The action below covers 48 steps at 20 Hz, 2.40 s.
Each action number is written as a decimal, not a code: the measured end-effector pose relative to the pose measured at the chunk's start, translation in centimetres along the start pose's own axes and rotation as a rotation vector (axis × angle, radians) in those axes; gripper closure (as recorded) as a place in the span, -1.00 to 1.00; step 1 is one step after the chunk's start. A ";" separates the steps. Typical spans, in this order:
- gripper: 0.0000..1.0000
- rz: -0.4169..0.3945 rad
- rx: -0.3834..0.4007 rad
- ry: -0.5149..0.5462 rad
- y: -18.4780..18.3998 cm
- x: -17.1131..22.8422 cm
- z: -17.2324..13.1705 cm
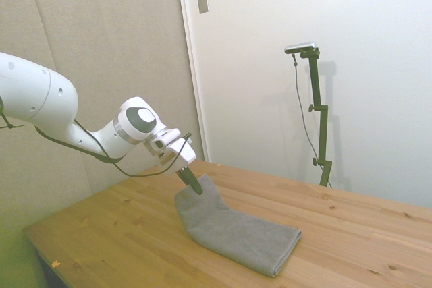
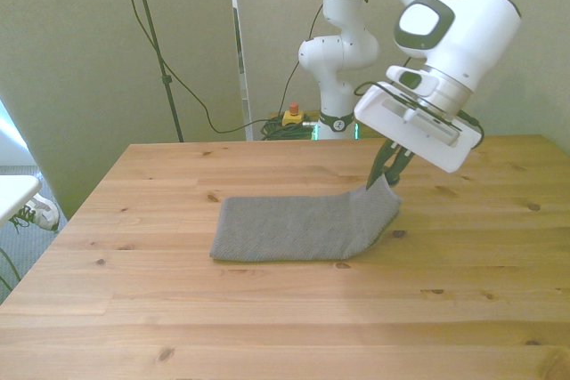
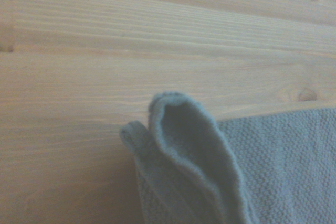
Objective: Fold the towel
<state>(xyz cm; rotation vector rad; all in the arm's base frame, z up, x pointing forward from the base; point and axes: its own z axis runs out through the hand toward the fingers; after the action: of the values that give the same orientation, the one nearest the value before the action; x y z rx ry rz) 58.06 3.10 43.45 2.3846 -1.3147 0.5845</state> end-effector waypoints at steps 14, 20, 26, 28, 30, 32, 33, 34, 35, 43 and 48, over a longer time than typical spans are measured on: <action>1.00 -0.105 0.339 -0.575 7.2 10.1 2.7; 1.00 -0.123 0.348 -0.648 9.0 13.8 4.6; 1.00 -0.108 0.386 -0.709 11.2 16.7 6.8; 1.00 -0.102 0.387 -0.719 12.1 18.0 7.5; 1.00 -0.098 0.381 -0.720 12.4 19.1 8.1; 1.00 -0.095 0.378 -0.717 12.5 20.0 8.6; 1.00 -0.094 0.376 -0.717 12.6 20.4 8.7; 1.00 -0.092 0.375 -0.717 12.8 20.8 8.9; 1.00 -0.087 0.373 -0.717 13.1 21.1 9.2; -1.00 -0.019 0.346 -0.713 16.7 23.7 11.6; -1.00 -0.004 0.340 -0.704 17.2 24.6 12.3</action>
<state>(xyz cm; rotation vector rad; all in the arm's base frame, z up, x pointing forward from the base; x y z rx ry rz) 57.47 -29.11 47.43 3.0307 -1.5650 -0.0732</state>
